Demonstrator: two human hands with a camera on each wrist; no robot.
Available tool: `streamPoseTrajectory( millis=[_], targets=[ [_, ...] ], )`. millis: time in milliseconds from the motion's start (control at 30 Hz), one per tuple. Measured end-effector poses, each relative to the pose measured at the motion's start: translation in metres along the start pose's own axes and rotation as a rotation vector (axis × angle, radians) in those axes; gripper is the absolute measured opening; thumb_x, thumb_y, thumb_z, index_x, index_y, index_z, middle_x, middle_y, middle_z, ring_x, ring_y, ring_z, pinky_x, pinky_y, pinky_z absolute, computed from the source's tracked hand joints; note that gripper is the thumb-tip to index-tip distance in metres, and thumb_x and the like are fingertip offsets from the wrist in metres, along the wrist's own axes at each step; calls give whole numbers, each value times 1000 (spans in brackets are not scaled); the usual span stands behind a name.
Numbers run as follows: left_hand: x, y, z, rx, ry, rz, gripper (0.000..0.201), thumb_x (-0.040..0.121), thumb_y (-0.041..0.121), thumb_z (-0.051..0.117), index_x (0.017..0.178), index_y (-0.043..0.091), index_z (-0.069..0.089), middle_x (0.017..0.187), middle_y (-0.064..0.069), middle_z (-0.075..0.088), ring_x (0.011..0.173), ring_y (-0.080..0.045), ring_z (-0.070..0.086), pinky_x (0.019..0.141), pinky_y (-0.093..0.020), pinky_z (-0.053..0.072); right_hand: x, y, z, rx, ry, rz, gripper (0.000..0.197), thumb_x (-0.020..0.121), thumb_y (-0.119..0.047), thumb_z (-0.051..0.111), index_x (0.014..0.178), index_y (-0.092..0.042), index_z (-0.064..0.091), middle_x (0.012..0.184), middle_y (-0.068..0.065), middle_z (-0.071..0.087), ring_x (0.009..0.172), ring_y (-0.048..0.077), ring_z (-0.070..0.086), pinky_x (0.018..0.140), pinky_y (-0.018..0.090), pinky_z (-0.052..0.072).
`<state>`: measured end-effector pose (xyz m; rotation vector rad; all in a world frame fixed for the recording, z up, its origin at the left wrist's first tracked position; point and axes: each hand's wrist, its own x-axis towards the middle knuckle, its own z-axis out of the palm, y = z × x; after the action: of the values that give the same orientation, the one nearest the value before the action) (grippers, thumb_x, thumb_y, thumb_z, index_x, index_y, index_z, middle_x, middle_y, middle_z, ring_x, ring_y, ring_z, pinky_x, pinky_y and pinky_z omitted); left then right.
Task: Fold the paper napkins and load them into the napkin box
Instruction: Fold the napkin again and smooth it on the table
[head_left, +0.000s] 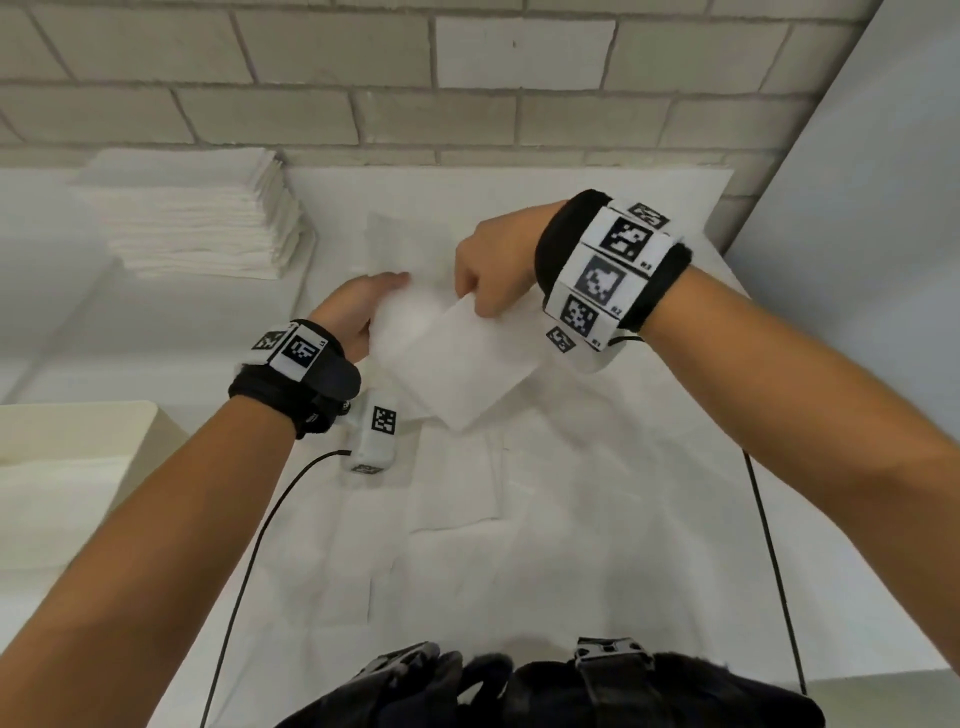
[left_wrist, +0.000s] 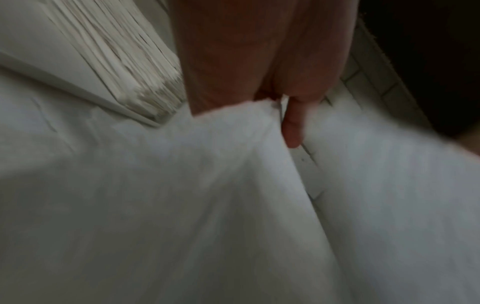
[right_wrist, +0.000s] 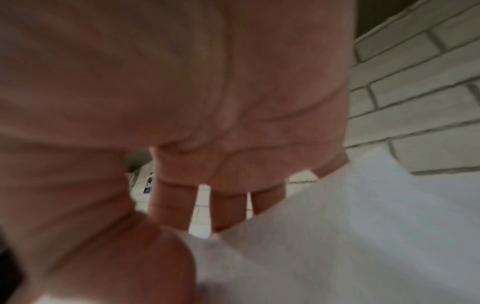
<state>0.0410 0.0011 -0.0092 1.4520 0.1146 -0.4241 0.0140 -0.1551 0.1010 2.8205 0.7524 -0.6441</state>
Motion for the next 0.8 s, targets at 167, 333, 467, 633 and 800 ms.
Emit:
streamPoseTrajectory(
  millis=[167,333,467,633,800],
  targets=[
    [-15,1,22,-13,-123,-40,34,98,34,41,107,10,64,98,-7,72,95,-23,66,86,-32,52,20,-9,-2,-192,123,-14,32,88,-12,45,118,-17,57,73,-5,43,87,22,45,100,45,30],
    [-19,-1,33,3,-138,58,56,95,58,19,110,22,60,87,4,73,80,-9,70,68,-21,56,27,4,3,-196,329,-73,29,89,-16,48,118,-19,51,102,3,56,103,23,46,100,47,26],
    [-20,-9,31,-10,-179,83,19,95,14,49,110,7,58,98,-7,70,84,-17,69,75,-30,56,28,23,17,-18,539,-33,56,85,-33,58,137,-28,37,136,4,42,133,25,27,110,51,18],
    [-16,-6,26,-184,-146,115,36,93,5,49,128,3,50,114,-10,65,93,-21,68,77,-32,57,19,52,44,881,702,238,75,82,-47,65,140,-14,32,121,5,49,112,19,51,95,32,44],
    [-16,-2,32,-146,-162,125,50,84,6,59,132,5,49,124,-12,62,107,-24,64,83,-35,55,26,52,54,1046,647,204,29,84,-14,67,110,-8,59,78,-5,61,73,10,62,66,20,52]
  ],
)
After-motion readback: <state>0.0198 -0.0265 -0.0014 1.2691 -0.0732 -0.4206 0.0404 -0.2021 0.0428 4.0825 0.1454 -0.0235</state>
